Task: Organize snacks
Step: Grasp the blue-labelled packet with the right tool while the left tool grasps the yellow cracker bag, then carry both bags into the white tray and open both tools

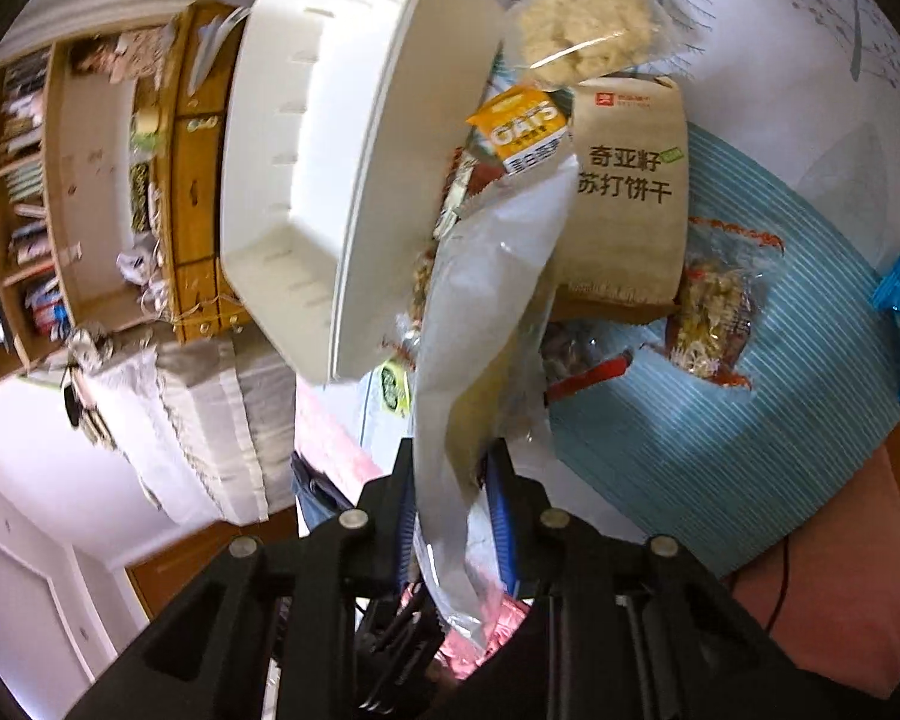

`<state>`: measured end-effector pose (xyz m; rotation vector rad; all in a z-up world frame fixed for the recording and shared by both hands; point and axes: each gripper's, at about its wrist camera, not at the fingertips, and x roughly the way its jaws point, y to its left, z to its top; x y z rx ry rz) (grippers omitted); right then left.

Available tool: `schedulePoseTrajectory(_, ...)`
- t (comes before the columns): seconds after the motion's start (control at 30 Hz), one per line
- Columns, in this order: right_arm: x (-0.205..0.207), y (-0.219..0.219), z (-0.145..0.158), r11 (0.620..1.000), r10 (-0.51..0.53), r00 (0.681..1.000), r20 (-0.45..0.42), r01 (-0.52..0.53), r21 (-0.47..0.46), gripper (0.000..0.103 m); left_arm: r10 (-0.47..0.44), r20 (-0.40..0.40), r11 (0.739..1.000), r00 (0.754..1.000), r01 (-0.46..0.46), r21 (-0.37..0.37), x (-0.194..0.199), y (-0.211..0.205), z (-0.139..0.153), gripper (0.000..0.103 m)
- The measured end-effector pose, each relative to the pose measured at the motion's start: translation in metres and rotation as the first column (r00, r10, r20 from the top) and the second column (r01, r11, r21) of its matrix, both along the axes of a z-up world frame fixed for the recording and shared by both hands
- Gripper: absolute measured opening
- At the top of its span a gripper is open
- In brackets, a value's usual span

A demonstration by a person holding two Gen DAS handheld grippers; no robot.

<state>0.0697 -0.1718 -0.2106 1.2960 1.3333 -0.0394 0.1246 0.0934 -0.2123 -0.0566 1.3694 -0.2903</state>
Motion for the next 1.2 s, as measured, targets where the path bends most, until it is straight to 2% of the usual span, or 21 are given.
schedulePoseTrajectory(0.07,0.000,0.004,0.008,0.999,0.037,0.999,0.018,-0.037,-0.011,0.022,-0.006,-0.004,1.000,1.000,0.006,0.007,0.004,-0.006,0.008,0.072)
schedulePoseTrajectory(0.17,0.003,0.007,0.018,0.992,0.120,0.992,0.037,-0.118,-0.034,0.022,0.007,-0.004,1.000,1.000,-0.007,-0.023,0.004,-0.011,0.027,0.072)
schedulePoseTrajectory(0.23,0.008,0.010,0.024,0.984,0.174,0.983,0.054,-0.172,-0.038,0.022,0.021,0.002,1.000,1.000,-0.021,0.003,0.008,-0.014,0.041,0.072)
schedulePoseTrajectory(0.3,0.013,0.010,0.029,0.979,0.202,0.977,0.070,-0.199,-0.039,0.021,0.044,-0.012,0.999,0.999,-0.044,0.025,0.011,-0.017,0.054,0.072)
schedulePoseTrajectory(0.4,0.023,0.007,0.038,0.970,0.241,0.965,0.100,-0.236,-0.057,0.021,0.080,-0.028,0.997,0.996,-0.079,0.011,0.017,-0.019,0.068,0.072)
schedulePoseTrajectory(0.53,0.034,-0.001,0.054,0.952,0.302,0.941,0.155,-0.287,-0.109,0.021,0.130,-0.019,0.991,0.991,-0.129,0.030,0.029,-0.025,0.090,0.072)
schedulePoseTrajectory(0.67,0.053,-0.003,0.075,0.924,0.371,0.902,0.223,-0.334,-0.185,0.021,0.163,-0.020,0.986,0.986,-0.162,0.027,0.044,-0.033,0.106,0.072)
schedulePoseTrajectory(0.9,0.088,-0.009,0.106,0.871,0.472,0.819,0.326,-0.375,-0.318,0.021,0.206,0.037,0.978,0.978,-0.207,0.021,0.082,-0.053,0.133,0.073)
schedulePoseTrajectory(1.03,0.111,-0.014,0.116,0.833,0.529,0.761,0.375,-0.382,-0.399,0.021,0.232,0.073,0.972,0.970,-0.234,0.022,0.108,-0.064,0.137,0.073)
schedulePoseTrajectory(1.2,0.141,-0.023,0.119,0.822,0.553,0.707,0.441,-0.375,-0.429,0.021,0.260,0.113,0.965,0.959,-0.262,0.001,0.144,-0.078,0.129,0.073)
